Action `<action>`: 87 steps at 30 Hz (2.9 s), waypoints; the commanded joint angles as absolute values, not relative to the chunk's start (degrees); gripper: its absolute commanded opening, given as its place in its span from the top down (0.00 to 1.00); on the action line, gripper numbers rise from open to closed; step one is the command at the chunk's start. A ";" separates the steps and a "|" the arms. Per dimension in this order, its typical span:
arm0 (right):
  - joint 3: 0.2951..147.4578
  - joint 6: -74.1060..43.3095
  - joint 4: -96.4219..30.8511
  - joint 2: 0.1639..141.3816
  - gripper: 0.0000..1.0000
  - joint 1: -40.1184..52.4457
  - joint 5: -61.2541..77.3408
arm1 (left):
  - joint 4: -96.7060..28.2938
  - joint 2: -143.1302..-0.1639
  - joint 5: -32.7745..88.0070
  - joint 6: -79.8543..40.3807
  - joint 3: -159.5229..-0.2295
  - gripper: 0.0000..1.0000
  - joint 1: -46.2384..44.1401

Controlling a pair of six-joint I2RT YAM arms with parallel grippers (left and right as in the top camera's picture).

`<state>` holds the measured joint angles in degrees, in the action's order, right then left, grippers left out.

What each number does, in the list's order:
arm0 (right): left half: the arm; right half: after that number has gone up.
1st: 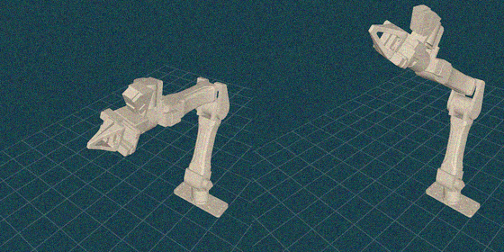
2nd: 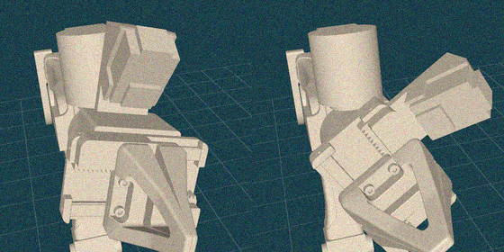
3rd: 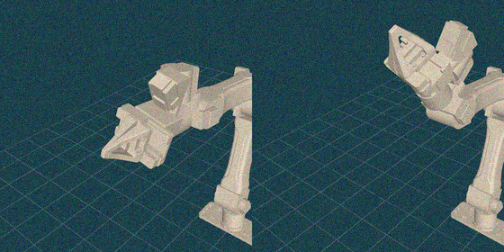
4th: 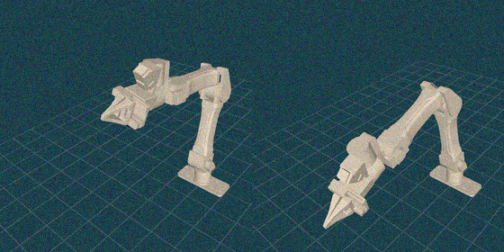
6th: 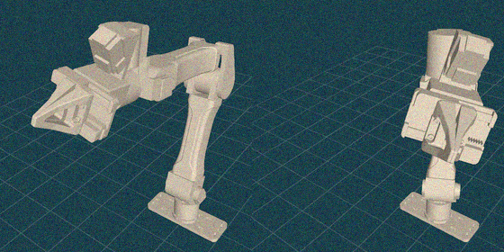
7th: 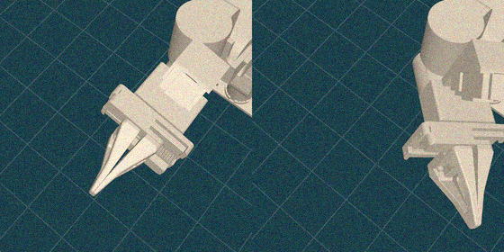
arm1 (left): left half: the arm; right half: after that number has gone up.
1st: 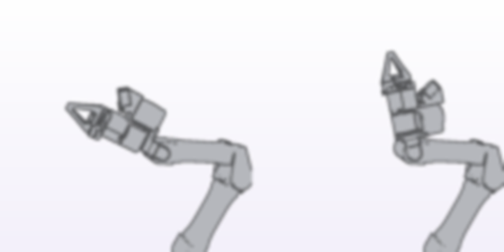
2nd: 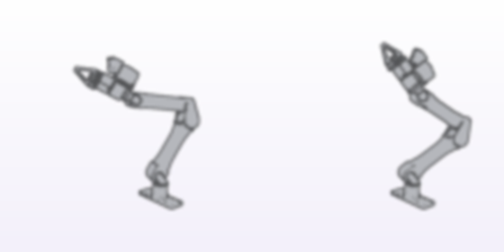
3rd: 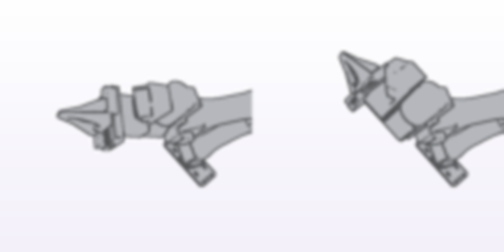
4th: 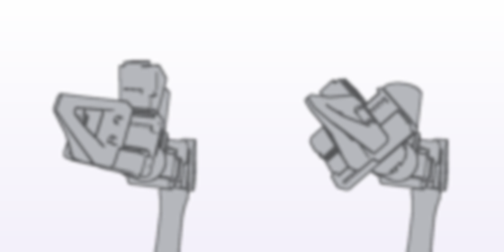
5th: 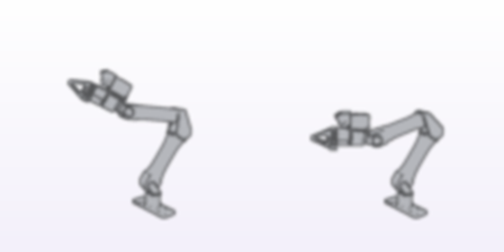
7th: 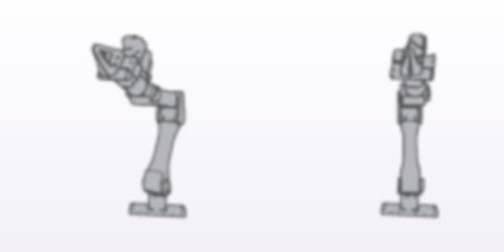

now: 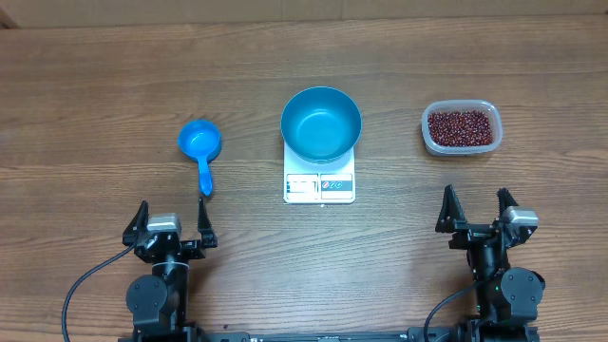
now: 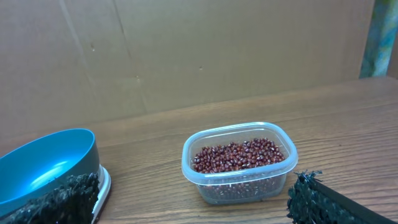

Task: Scoop item into bowl and weigh 150g on scale
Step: 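Move the left gripper toward the blue scoop's handle, then close the left gripper on the blue scoop's handle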

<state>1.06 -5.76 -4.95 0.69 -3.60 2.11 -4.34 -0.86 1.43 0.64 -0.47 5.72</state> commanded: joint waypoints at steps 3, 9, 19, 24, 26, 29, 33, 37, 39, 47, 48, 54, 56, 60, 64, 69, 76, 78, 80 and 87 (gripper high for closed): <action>0.47 -5.58 -4.73 0.27 0.00 -3.55 1.54 | -4.45 -0.25 1.06 1.74 -0.27 0.00 6.07; 0.47 -5.58 -4.73 0.27 0.00 -3.55 1.54 | -4.45 -0.25 1.08 1.74 -0.27 0.00 6.07; 0.47 -5.58 -4.73 0.27 0.00 -3.55 1.54 | -4.45 -0.25 1.08 1.74 -0.27 0.00 6.07; 0.47 -5.58 -4.73 0.27 0.00 -3.55 1.54 | -4.45 -0.25 1.08 1.74 -0.27 0.00 6.07; 0.47 -5.58 -4.73 0.27 0.00 -3.55 1.54 | -4.45 -0.25 1.08 1.74 -0.27 0.00 6.07; 0.47 -5.58 -4.73 0.27 0.00 -3.55 1.54 | -4.43 -0.25 1.08 1.74 -0.27 0.00 6.07; 0.47 -5.58 -4.73 0.27 0.00 -3.55 1.54 | -4.43 -0.25 1.08 1.74 -0.27 0.01 6.07; 0.47 -5.58 -4.73 0.27 0.00 -3.55 1.54 | -4.45 -0.25 1.06 1.74 -0.27 0.01 6.07; 0.47 -5.58 -4.75 0.27 0.00 -3.55 1.54 | -4.45 -0.25 1.08 1.76 -0.27 0.00 6.07; 0.47 -5.58 -4.73 0.27 0.00 -3.55 1.54 | -4.45 -0.25 1.08 1.74 -0.27 0.00 6.07; 0.47 -5.58 -4.73 0.27 0.00 -3.55 1.54 | -4.45 -0.25 1.06 1.74 -0.27 0.00 6.07; 0.47 -5.58 -4.73 0.27 0.00 -3.55 1.54 | -4.14 -0.25 1.10 1.72 -0.27 0.00 6.07; 0.47 -5.58 -4.73 0.27 0.00 -3.55 1.54 | -4.43 -0.25 1.08 1.74 -0.27 0.00 6.07; 0.47 -5.58 -4.73 0.27 0.00 -3.55 1.54 | -0.71 -0.25 0.56 0.82 -0.27 0.01 6.09; 0.47 -5.58 -4.73 0.27 0.00 -3.55 1.54 | 3.75 -0.34 8.84 -6.92 -4.99 0.00 6.09; 0.47 -5.58 -4.73 0.27 0.00 -3.55 1.54 | -9.47 -6.57 12.12 -11.40 -22.52 0.00 6.09; 0.47 -5.58 -4.73 0.27 0.00 -3.55 1.54 | -41.65 -36.93 13.56 -9.43 -63.29 0.01 6.07; 0.47 -5.58 -4.73 0.27 0.00 -3.55 1.54 | -49.47 -44.42 15.16 -7.84 -72.66 0.00 6.07; 0.47 -5.58 -4.73 0.27 0.00 -3.55 1.54 | -59.70 -53.52 16.71 -5.28 -83.81 0.00 6.07; 0.47 -5.58 -4.73 0.27 0.00 -3.55 1.54 | -81.80 -75.70 17.17 -1.67 -102.76 0.00 6.07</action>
<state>1.06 -5.74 -5.10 0.64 -3.62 2.09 -80.01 -69.60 15.90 -4.45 -99.22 5.76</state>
